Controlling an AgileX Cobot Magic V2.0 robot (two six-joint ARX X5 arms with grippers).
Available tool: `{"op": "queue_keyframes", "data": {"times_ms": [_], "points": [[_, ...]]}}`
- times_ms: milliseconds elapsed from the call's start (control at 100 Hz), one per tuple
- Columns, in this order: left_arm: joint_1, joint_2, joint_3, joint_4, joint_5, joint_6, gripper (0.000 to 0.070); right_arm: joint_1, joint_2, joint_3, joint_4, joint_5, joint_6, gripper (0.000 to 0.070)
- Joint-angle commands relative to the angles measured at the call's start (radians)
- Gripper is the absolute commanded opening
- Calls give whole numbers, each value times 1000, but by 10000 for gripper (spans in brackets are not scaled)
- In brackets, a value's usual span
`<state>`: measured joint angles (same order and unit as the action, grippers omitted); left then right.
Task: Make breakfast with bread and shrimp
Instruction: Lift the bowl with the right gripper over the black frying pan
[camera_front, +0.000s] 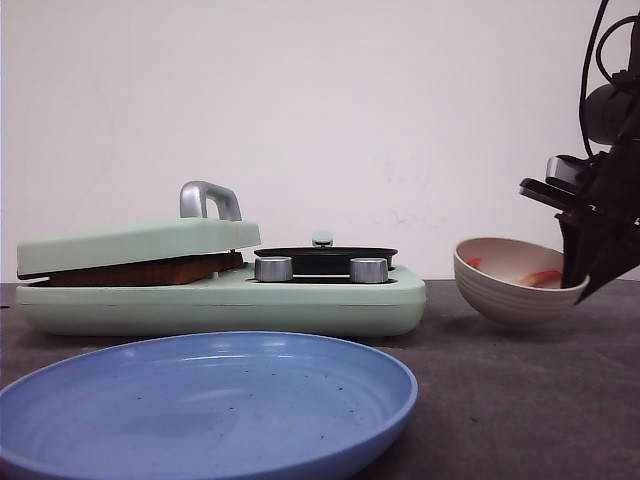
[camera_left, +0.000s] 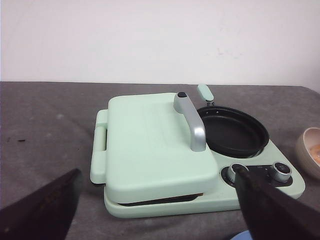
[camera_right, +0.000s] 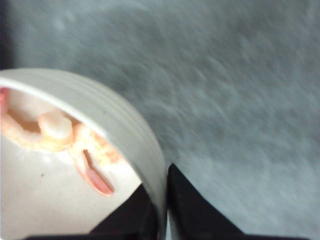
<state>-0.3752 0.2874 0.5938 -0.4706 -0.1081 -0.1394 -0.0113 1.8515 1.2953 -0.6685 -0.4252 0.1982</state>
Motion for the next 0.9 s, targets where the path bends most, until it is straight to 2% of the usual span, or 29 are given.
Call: {"op": "queue_keyframes", "data": {"times_ms": [0, 380, 620, 730, 890], "points": [[-3, 0, 3, 8, -5, 15, 557, 7, -2, 22, 20, -26, 32, 0], [-3, 0, 3, -12, -4, 6, 557, 52, -27, 138, 49, -95, 90, 0], [-3, 0, 3, -12, -4, 6, 557, 132, -27, 253, 106, -95, 137, 0], [-3, 0, 3, -12, -4, 6, 557, 174, -27, 283, 175, -83, 166, 0], [-3, 0, 3, -12, -4, 6, 557, 234, -27, 287, 288, -5, 179, 0]]}}
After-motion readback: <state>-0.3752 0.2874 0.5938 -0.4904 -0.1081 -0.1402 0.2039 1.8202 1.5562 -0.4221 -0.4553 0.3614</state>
